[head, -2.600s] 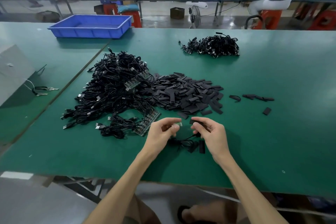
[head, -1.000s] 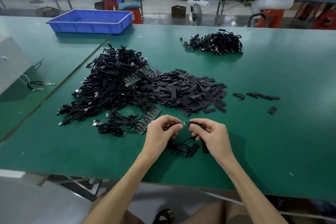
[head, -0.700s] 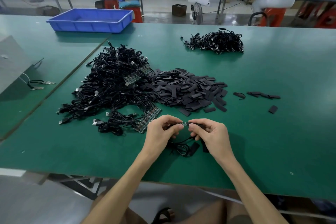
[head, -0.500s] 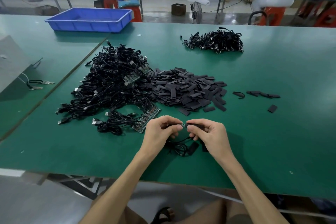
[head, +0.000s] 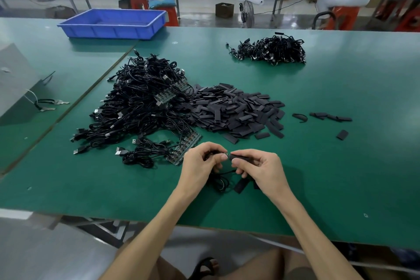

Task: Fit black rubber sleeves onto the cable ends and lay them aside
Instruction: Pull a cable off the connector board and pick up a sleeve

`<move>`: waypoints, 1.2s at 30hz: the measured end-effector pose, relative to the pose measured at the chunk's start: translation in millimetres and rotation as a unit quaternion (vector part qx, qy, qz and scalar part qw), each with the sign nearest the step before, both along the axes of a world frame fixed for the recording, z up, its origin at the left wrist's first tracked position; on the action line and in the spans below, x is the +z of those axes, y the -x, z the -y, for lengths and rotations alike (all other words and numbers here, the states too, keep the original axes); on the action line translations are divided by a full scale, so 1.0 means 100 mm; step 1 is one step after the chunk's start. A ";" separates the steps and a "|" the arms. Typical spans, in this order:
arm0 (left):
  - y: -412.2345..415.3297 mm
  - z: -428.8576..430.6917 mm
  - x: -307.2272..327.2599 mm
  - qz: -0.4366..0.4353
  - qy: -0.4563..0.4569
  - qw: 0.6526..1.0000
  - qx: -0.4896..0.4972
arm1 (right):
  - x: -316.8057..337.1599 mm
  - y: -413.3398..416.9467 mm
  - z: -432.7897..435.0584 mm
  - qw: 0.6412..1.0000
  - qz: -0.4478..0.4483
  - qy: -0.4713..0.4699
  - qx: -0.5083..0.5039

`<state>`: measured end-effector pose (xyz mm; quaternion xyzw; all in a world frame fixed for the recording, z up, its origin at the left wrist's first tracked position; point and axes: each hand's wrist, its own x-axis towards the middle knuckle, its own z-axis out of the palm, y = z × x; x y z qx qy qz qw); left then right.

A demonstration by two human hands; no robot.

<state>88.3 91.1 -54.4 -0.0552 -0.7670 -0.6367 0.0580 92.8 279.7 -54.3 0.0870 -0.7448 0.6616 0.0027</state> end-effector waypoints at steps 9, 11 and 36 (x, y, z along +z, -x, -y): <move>-0.02 0.00 0.00 0.003 0.018 0.999 -0.034 | -0.04 -0.01 0.01 1.000 -0.009 -0.018 -0.019; -0.02 0.00 0.01 0.008 0.007 0.999 -0.032 | -0.04 0.00 0.00 1.000 -0.006 -0.011 -0.013; -0.01 0.07 -0.03 0.011 -0.064 0.996 -0.067 | -0.06 -0.01 0.06 0.977 -0.101 -0.169 -0.077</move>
